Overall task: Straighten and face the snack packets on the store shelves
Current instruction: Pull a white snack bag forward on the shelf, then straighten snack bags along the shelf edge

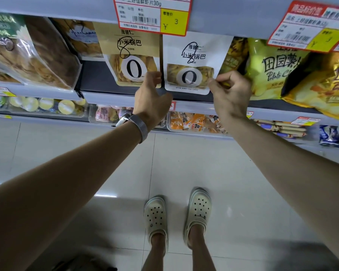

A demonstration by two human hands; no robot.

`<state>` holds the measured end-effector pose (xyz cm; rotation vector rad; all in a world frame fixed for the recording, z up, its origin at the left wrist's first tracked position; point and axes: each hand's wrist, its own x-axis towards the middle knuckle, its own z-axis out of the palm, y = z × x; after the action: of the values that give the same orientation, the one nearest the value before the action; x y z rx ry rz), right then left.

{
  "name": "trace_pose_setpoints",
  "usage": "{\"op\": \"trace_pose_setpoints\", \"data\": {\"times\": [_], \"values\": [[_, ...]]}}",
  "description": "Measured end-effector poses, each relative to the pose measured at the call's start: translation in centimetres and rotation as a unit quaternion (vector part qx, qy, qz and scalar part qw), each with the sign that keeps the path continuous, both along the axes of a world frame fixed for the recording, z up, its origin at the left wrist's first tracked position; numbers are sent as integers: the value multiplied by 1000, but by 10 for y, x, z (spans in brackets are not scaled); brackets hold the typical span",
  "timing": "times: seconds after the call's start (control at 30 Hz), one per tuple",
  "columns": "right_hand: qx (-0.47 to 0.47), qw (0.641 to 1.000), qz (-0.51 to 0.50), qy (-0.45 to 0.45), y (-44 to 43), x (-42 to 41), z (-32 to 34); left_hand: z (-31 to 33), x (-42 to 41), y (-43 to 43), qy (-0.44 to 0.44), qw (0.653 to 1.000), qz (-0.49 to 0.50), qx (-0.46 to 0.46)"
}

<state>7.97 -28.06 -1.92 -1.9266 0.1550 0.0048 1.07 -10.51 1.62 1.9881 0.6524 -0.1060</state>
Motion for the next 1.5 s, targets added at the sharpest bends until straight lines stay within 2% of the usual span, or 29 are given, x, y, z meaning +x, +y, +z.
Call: {"op": "trace_pose_setpoints", "data": {"times": [0.43, 0.53, 0.63, 0.8, 0.93, 1.07, 1.2, 1.3, 1.4, 1.5], "values": [[-41, 998, 19, 41, 1, -2, 6, -2, 1, 2, 15, 999, -25, 17], [-93, 994, 36, 50, -1, -8, 11, 3, -2, 0, 47, 996, -63, 45], [-147, 985, 67, 66, -5, -20, 19, 10, -8, -4, 117, 984, -112, 77], [-238, 954, 136, 124, -24, -47, 38, 27, -25, -22, 160, 959, -208, 106], [-311, 928, 177, 108, -56, -60, 50, 35, -39, -53, 164, 941, -247, 162], [-344, 917, 190, 66, -105, -64, 60, 36, -44, -93, 152, 926, -264, 223], [-381, 900, 208, 47, -168, -60, 62, 32, -40, -131, 138, 926, -260, 236], [-402, 893, 201, 13, -218, -49, 63, 29, -32, -161, 154, 913, -270, 264], [-429, 885, 181, 5, -259, -38, 64, 27, -14, -187, 142, 923, -253, 252], [-411, 897, 160, 40, -288, -28, 64, 25, 8, -207, 142, 942, -209, 221]]}}
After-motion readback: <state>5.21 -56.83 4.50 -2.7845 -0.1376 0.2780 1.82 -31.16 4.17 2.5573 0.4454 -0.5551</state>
